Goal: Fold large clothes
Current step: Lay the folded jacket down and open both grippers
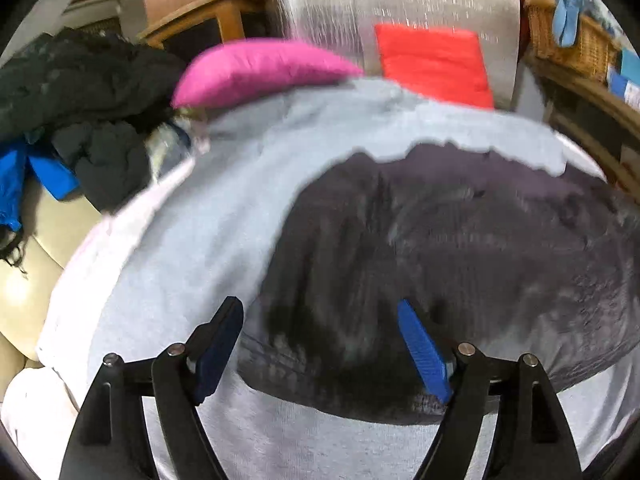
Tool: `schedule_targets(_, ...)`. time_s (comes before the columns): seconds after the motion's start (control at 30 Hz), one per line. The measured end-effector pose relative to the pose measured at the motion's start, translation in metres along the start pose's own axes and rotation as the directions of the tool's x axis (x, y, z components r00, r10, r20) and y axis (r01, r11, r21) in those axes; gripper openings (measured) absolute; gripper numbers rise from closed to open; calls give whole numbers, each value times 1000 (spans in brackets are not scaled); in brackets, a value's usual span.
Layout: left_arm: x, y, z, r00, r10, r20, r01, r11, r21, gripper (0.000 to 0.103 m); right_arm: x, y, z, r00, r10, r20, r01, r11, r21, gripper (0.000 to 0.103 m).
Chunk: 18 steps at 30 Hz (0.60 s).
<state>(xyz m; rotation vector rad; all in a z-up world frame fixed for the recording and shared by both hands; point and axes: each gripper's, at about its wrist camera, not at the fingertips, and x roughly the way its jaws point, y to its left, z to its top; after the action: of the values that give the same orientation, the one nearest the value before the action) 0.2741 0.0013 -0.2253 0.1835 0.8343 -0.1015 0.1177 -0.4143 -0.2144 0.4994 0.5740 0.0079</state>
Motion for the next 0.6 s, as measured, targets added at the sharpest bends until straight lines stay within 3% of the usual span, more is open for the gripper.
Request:
schedule_targets(0.07, 31, -10, -5, 994, 40, -105, -34, 997, 66, 82, 28, -2, -8, 994, -38, -100, 40, 999, 17, 51)
schedule_targets(0.17, 32, -20, -5, 994, 75, -76, -65, 990, 123, 83, 67, -18, -15, 971, -84, -222, 99, 994, 55, 51)
schedule_targets(0.27, 17, -21, -6, 996, 76, -45, -70, 990, 121, 82, 64, -16, -9, 976, -79, -201, 95, 993, 70, 54)
schedule_targets(0.37, -13, -26, -11, 993, 110, 35, -113, 988, 105, 82, 44, -15, -9, 985, -58, -160, 76, 991, 110, 56)
schedule_targets(0.47, -56, -37, -17, 980, 140, 141, -157, 981, 116, 83, 14, 2, -5, 994, -58, -90, 66, 994, 84, 67)
schedule_targets(0.53, -79, -42, -21, 973, 141, 185, -164, 980, 115, 90, -8, 21, -7, 998, -55, -32, 56, 998, 41, 80)
schedule_targets(0.6, -110, -47, -24, 954, 165, 252, -196, 975, 103, 94, -36, 43, -12, 998, -62, 34, 63, 998, -19, 82)
